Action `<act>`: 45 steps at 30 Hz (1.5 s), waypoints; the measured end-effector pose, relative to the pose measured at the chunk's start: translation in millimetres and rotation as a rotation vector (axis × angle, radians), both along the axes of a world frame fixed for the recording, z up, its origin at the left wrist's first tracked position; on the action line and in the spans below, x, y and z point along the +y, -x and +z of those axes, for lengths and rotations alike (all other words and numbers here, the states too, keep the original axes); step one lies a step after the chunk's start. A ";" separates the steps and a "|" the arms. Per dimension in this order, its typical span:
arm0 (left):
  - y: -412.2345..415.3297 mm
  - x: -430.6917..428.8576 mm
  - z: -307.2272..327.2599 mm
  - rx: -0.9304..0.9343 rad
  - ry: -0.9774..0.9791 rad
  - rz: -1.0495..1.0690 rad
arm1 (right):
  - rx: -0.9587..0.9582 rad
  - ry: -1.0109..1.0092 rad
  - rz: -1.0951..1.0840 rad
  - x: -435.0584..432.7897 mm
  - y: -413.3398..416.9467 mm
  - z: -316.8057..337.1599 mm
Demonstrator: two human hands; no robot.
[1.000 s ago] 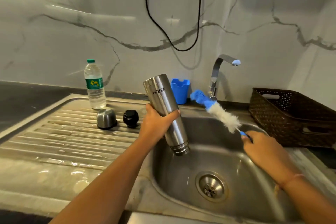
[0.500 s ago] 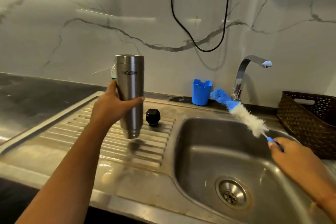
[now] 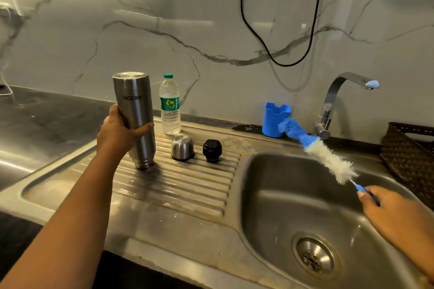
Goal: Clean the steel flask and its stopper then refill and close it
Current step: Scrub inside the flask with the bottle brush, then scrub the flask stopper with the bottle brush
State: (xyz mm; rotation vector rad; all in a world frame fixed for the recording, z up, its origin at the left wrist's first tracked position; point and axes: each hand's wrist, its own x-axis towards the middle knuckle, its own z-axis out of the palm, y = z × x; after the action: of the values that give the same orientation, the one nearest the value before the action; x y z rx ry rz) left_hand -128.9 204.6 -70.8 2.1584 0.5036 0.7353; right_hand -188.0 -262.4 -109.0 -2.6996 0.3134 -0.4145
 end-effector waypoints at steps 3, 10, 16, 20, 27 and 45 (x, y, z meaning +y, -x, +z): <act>-4.0 2.6 1.1 0.027 -0.022 -0.050 | -0.017 -0.007 0.005 4.0 -0.4 0.2; -4.8 -0.2 -6.6 -0.051 0.071 -0.176 | -0.026 -0.031 0.017 8.7 3.9 2.8; -8.6 3.7 -19.0 -0.101 0.205 -0.257 | 0.023 -0.025 0.005 11.1 5.3 5.3; -12.4 6.5 -24.0 -0.114 0.250 -0.294 | 0.026 -0.036 0.006 14.3 5.3 7.5; -20.4 6.3 -29.0 -0.143 0.238 -0.320 | -0.017 -0.064 0.007 17.3 4.7 9.4; -22.1 8.3 -39.1 -0.258 0.175 -0.201 | -0.144 0.060 -0.013 23.5 -20.3 36.9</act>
State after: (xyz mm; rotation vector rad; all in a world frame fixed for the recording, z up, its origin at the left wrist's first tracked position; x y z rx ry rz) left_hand -106.8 212.9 -109.9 1.8845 0.2040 0.8107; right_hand -167.8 -238.8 -72.1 -2.7083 0.2818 -0.6284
